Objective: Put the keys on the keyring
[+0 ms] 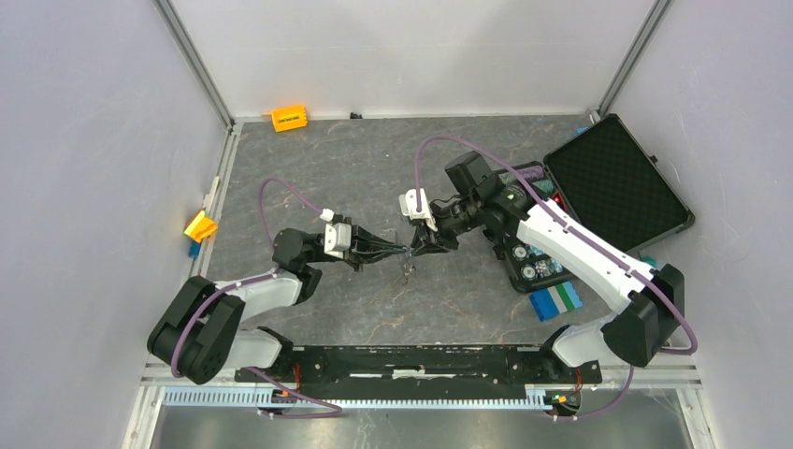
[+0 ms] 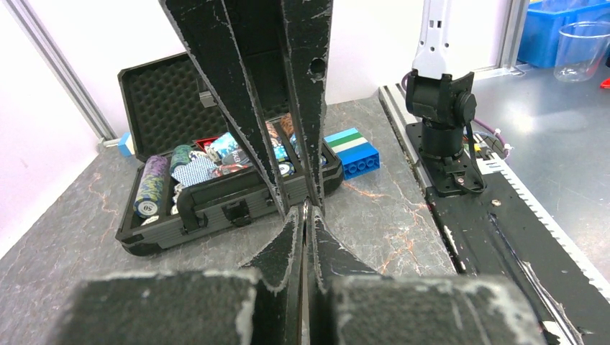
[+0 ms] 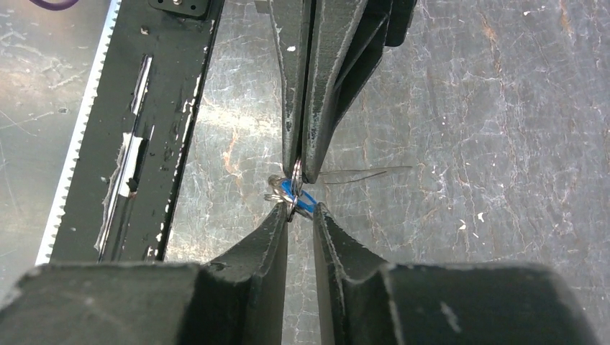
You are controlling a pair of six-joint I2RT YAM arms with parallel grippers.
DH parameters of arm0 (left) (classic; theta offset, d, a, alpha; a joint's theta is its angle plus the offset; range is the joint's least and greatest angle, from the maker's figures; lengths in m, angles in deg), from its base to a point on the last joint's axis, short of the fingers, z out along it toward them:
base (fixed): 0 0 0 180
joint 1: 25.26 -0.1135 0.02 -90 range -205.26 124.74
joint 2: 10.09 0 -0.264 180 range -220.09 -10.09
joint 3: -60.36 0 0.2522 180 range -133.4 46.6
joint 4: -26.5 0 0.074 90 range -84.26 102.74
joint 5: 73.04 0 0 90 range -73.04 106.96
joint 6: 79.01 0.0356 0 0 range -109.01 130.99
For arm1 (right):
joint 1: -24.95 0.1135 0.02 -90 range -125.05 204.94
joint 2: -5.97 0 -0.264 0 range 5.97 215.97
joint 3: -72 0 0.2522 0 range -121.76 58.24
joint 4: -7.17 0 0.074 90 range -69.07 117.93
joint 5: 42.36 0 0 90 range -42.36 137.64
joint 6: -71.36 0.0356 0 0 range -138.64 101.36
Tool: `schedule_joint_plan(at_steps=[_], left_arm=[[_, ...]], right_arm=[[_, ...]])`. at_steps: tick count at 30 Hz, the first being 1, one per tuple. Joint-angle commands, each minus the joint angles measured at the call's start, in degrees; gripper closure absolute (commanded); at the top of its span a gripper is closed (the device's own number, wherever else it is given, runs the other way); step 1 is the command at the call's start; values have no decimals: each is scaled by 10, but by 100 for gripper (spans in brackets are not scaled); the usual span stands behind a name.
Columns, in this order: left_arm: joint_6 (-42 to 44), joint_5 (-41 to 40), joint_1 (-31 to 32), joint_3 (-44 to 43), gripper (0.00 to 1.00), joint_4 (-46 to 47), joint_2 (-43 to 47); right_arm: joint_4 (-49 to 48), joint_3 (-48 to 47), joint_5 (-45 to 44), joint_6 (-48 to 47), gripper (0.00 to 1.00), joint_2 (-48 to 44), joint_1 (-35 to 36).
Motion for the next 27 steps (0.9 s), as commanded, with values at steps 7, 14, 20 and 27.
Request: schedule_joint_plan(at_steps=[7, 14, 20, 27], left_arm=[[-15, 4, -3, 0, 98, 42, 10], [-3, 40, -2, 0, 98, 42, 11], [-3, 50, -1, -2, 98, 43, 19], [-10, 55, 0, -4, 98, 42, 30]], right_arm=[[-20, -4, 12, 12, 89, -2, 1], [-23, 7, 15, 12, 98, 0, 0], [-26, 16, 23, 14, 100, 1, 0], [-39, 21, 35, 23, 100, 7, 0]])
